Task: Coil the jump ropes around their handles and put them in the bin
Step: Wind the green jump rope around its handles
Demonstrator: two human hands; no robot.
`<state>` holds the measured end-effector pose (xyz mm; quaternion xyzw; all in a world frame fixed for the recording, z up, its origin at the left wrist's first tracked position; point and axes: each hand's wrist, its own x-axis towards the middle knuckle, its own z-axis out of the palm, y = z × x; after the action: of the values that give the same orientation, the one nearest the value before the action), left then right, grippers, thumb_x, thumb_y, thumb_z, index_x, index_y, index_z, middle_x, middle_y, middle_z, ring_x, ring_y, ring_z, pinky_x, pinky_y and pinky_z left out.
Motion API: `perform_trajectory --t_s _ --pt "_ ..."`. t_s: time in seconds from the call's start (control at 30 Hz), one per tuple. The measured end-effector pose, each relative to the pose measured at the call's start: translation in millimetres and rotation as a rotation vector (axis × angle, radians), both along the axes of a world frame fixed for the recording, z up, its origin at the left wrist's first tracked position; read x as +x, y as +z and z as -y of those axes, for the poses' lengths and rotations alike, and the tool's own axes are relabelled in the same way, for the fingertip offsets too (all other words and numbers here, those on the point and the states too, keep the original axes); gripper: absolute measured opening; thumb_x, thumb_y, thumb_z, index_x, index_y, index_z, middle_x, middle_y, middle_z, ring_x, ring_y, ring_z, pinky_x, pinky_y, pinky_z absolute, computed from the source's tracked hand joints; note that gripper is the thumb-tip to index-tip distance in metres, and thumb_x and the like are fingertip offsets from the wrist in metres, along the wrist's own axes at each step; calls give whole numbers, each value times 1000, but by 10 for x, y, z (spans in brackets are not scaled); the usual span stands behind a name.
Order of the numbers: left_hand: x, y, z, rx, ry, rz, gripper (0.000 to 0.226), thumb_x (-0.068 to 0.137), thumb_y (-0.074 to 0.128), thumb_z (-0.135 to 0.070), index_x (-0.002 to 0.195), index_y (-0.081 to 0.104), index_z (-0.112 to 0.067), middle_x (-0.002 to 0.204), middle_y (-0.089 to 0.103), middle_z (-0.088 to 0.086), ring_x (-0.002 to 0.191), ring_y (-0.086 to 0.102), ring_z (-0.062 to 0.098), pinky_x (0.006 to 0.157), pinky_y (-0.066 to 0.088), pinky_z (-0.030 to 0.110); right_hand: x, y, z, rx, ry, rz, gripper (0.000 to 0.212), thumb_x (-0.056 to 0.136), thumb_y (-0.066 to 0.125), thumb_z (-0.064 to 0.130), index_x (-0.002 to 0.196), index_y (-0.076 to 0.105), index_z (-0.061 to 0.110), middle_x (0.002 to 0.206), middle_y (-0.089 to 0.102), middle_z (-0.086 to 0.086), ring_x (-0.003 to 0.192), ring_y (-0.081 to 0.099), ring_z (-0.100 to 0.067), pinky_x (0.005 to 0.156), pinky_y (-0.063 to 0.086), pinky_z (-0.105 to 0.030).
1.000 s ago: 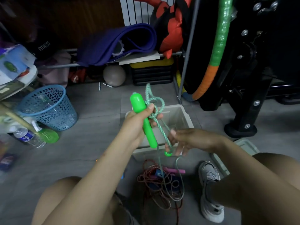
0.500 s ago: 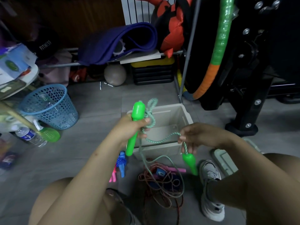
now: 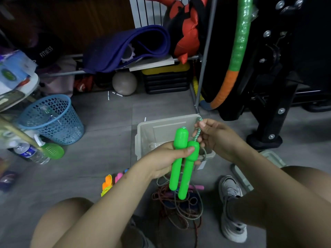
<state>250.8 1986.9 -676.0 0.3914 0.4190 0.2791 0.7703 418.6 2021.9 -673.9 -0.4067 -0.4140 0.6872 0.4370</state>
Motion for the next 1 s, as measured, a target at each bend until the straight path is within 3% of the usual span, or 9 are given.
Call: perform_trajectory --t_s 0.13,0.2,0.37,0.43,0.57,0.7,0.8,0.87,1.0 --pt "-36 30 -41 -48 -92 -64 12 91 53 -9 101 59 -7 87 70 11 77 70 22 73 56 37 43 -7 -43 8 -117 -56 20 99 37 10 87 53 8 64 67 -3 50 55 -7 46 45 -18" --pt "-27 23 -52 -58 -16 -51 10 91 53 -8 97 59 -4 77 71 9 68 70 20 69 56 35 54 -15 -63 -8 -141 -45 18 98 41 13 89 55 8 68 66 -4 57 56 -10 50 47 -18" --pt "9 26 -83 -55 124 -48 7 92 54 -6 91 60 -1 66 69 7 61 68 15 60 58 28 23 -72 17 -39 170 223 39 76 61 45 97 64 12 91 64 -6 83 59 -18 78 47 -32" --pt "19 47 -70 -79 109 -44 7 91 55 -3 93 61 -1 71 69 11 64 69 18 61 59 32 -41 -88 79 -2 235 215 40 74 64 40 101 60 10 87 66 -4 80 63 -16 75 49 -30" --pt "20 72 -58 -133 77 -37 10 91 55 0 97 62 1 77 69 17 74 69 25 69 58 43 -152 -112 108 36 143 157 41 69 69 26 103 53 9 81 60 -5 70 61 -15 55 47 -23" --pt "19 98 -70 -126 19 -70 10 92 54 0 99 59 4 81 67 20 74 69 28 73 57 41 -182 -175 73 58 42 173 36 68 80 29 91 54 18 81 59 -4 76 59 -19 62 47 -28" --pt "13 113 -59 -128 -28 -76 9 93 52 -2 99 56 3 82 68 20 73 71 28 75 57 41 -206 -193 49 71 -7 219 40 66 79 31 95 57 16 88 61 -8 82 60 -20 72 48 -33" --pt "-4 119 -55 -127 -58 -76 11 94 51 -7 99 56 2 83 70 20 75 71 29 73 57 41 -203 -161 49 65 63 230 48 67 80 32 103 59 8 86 64 -5 82 62 -17 70 48 -26" --pt "-34 119 -43 -121 -115 -77 16 95 50 -14 100 57 -1 88 71 21 78 71 31 74 57 42 -213 -105 83 59 146 214 27 78 68 24 99 63 8 75 68 2 72 64 -8 62 47 -16"
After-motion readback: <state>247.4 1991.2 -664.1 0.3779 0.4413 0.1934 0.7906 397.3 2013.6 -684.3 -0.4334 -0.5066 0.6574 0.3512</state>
